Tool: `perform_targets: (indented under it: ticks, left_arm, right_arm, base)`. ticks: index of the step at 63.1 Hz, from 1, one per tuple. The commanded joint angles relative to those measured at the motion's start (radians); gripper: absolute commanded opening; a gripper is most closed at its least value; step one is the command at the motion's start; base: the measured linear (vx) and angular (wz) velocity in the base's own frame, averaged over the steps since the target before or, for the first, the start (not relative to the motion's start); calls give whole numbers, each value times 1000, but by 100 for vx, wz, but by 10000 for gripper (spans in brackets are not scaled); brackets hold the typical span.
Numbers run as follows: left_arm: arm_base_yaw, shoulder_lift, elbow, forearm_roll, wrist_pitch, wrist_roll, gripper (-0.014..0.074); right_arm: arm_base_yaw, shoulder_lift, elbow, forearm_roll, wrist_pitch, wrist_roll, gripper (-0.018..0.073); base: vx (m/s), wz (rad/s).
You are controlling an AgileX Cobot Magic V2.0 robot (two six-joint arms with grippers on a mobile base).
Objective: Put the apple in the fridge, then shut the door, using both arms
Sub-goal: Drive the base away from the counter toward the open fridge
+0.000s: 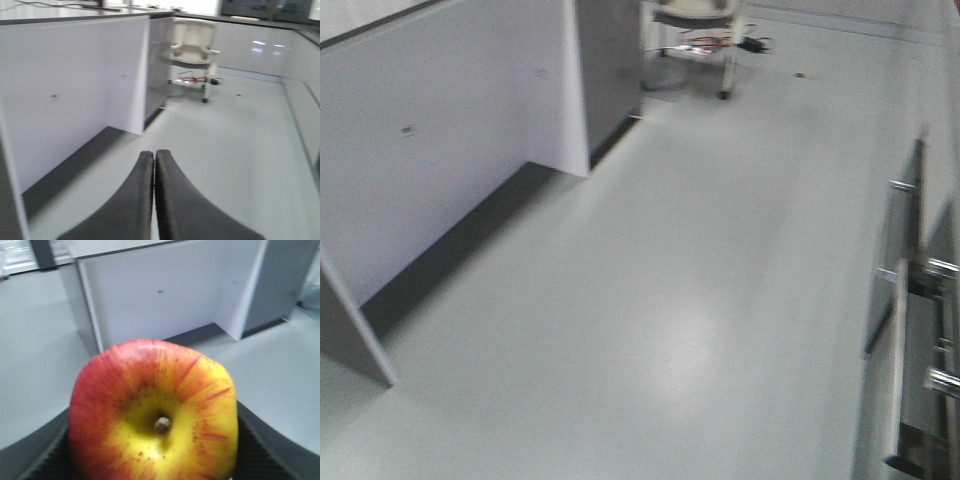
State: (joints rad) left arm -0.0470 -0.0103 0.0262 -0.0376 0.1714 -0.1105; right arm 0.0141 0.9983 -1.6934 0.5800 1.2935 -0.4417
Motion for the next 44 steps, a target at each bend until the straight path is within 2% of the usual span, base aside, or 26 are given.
perform_targets:
  ticks: [1,26,44]
  left_arm:
    - [-4,-15,20,-10,-72,-8,-6]
    - [-4,-15,20,-10,-72,-8,-6]
    - [-4,-15,20,-10,-72,-8,-6]
  right_arm:
    - [0,-2,-16,38,-17,-1,-3]
    - [0,-2,-16,38,-17,-1,-3]
    - [0,-2,-16,38,-17,-1,-3]
  base:
    - [-4,74]
    - [-4,68]
    - [0,51]
